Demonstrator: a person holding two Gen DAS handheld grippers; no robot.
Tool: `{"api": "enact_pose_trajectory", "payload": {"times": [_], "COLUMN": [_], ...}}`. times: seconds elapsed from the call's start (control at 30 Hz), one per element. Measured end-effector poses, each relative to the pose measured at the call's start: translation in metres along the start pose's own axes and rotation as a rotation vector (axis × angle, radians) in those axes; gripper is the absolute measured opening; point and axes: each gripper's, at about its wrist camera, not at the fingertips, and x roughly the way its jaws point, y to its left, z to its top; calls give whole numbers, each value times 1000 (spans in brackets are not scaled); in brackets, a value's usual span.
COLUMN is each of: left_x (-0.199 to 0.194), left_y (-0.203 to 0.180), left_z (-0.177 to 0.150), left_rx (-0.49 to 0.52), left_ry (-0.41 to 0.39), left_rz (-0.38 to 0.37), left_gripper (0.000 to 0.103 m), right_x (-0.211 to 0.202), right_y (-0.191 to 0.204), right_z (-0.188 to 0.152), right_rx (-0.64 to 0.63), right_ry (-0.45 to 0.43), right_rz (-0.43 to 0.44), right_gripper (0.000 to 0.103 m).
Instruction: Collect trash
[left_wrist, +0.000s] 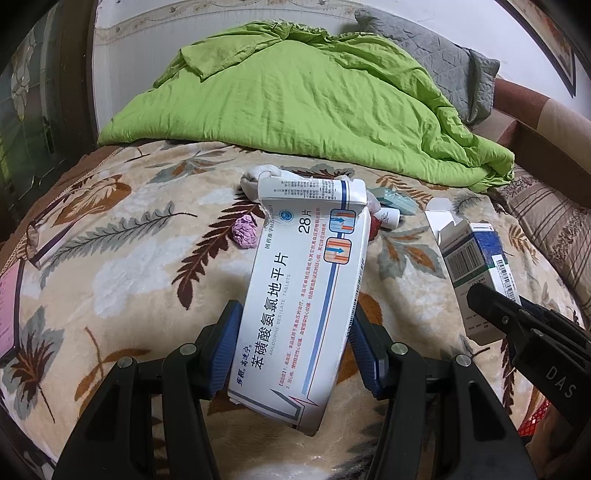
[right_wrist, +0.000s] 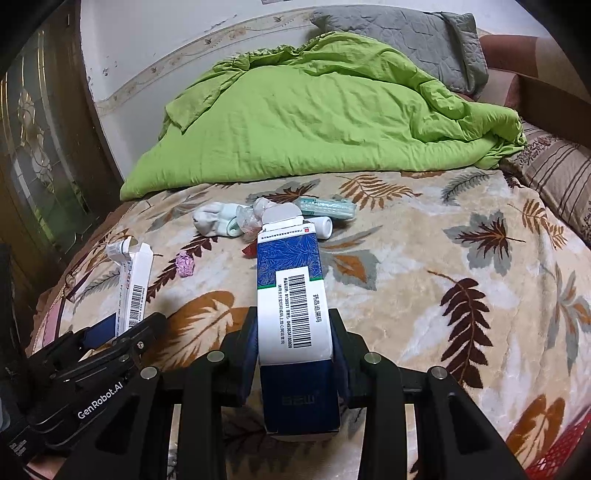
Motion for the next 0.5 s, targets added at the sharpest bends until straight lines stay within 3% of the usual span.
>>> {"api": "enact_pose_trajectory", "payload": {"times": [0.5], "left_x": [-1], "left_y": [-2], "left_z": [0], "left_rx": [-1], "left_ry": [5], "left_rz": [2], "left_gripper": [56], "right_x": [-1], "right_y": [0], "right_z": [1], "right_rx": [-4], "right_ry": [-3], "right_rz": [3], "right_gripper": [38]}}
